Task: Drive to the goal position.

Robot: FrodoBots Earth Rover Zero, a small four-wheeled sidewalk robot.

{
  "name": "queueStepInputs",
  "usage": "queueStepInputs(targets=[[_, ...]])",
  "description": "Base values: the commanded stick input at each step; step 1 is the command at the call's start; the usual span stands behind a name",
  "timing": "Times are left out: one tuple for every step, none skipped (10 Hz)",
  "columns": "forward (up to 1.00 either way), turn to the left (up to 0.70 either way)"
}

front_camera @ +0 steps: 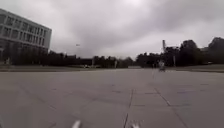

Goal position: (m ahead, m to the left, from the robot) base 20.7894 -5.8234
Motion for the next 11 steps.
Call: queueStepInputs(targets=[[0.7,0.0],[0.7,0.0],[0.7,0.0],[0.7,0.0],[0.7,0.0],[0.7,0.0],[0.7,0.0],[0.7,0.0],[0.7,0.0],[0.7,0.0],[0.7,0.0]])
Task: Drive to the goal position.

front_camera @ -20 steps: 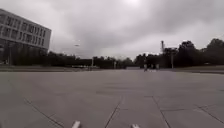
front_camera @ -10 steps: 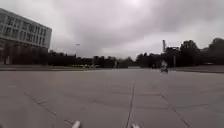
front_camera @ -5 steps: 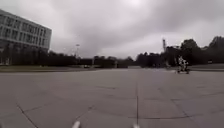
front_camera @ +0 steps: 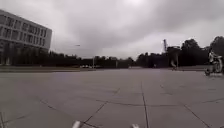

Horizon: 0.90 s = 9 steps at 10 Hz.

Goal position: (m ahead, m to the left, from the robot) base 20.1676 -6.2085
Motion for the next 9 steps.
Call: queueStepInputs(targets=[[0.7,0.0],[0.7,0.0],[0.7,-0.15],[0.7,-0.29],[0.7,-0.2],[0.7,-0.11],[0.7,0.0],[0.7,0.0],[0.7,0.0]])
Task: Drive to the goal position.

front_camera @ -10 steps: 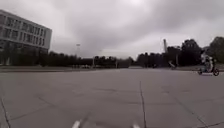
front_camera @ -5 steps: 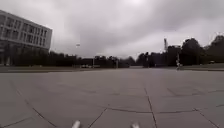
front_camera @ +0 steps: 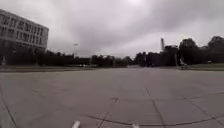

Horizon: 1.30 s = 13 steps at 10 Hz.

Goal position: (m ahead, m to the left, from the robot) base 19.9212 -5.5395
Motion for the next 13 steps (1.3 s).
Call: queueStepInputs(targets=[[0.7,0.0],[0.7,0.0],[0.7,0.0],[0.7,0.0],[0.7,0.0],[0.7,0.0],[0.7,0.0],[0.7,0.0],[0.7,0.0],[0.7,0.0],[0.7,0.0],[0.7,0.0],[0.7,-0.02]])
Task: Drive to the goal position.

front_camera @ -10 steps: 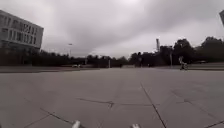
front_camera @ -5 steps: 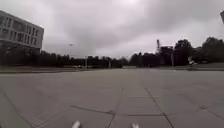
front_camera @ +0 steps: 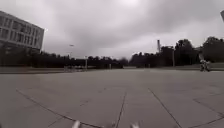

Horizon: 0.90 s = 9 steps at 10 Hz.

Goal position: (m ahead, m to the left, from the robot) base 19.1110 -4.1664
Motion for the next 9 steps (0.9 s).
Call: queueStepInputs(targets=[[0.7,-0.05],[0.7,-0.06],[0.7,-0.06],[0.7,-0.06],[0.7,-0.06],[0.7,-0.2],[0.7,0.0],[0.7,0.0],[0.7,0.0]])
